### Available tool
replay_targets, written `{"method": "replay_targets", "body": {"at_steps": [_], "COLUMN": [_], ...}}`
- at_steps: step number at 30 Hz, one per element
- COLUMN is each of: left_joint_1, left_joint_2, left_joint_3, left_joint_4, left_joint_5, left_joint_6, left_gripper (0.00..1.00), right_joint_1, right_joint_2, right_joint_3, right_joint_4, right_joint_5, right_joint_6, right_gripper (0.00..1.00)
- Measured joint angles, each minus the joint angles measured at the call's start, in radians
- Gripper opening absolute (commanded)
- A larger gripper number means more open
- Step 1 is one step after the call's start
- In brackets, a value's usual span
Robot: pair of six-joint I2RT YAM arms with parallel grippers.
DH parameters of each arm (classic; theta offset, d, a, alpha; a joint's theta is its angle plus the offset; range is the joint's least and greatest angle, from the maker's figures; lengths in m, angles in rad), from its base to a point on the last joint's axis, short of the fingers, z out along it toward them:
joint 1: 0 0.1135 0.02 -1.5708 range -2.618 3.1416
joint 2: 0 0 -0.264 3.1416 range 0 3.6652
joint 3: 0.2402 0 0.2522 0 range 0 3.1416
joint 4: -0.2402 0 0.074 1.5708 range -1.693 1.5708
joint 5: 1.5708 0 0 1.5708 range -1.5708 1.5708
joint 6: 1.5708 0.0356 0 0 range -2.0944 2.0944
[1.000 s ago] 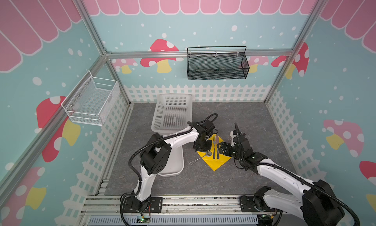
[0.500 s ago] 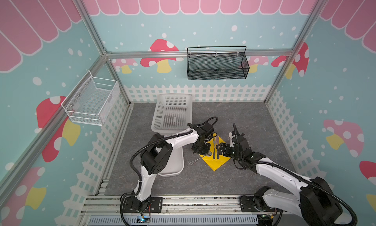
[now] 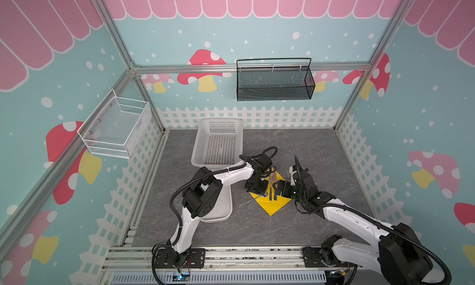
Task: Place the utensils on the paper napkin and roll it up
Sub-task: 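Lower the spoon onto the napkin edge nearest the robot with the left gripper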
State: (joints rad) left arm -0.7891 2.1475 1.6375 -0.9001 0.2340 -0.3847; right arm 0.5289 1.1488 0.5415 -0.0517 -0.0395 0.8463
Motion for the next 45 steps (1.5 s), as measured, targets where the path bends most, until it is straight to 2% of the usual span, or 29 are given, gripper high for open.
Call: {"method": "replay_targets", "body": {"at_steps": [6,30,32,36,45], "left_joint_1": [-0.001,-0.001,-0.001,-0.001,-0.002], "left_joint_2": [0.003,-0.001,-0.003,-0.013,-0.069], "left_joint_3": [0.002,-0.003,-0.005,-0.024,-0.114], "left_joint_4": [0.002,0.008,0.009,0.011,0.011], "left_joint_5": [0.013,0.032,0.032,0.03,0.002], "left_joint_6": [0.004,0.007,0.007,0.008,0.035], "left_gripper": [0.26,0.08,0.09,0.21,0.27], "right_joint_1": [0.0,0.0,0.0,0.0,0.0], "right_joint_2": [0.0,0.0,0.0,0.0,0.0], "right_joint_3": [0.0,0.0,0.0,0.0,0.0], "right_joint_4": [0.0,0.0,0.0,0.0,0.0], "right_joint_5": [0.0,0.0,0.001,0.0,0.0], "right_joint_6": [0.0,0.0,0.0,0.0,0.0], "right_gripper": [0.84,0.84,0.84,0.84,0.84]}}
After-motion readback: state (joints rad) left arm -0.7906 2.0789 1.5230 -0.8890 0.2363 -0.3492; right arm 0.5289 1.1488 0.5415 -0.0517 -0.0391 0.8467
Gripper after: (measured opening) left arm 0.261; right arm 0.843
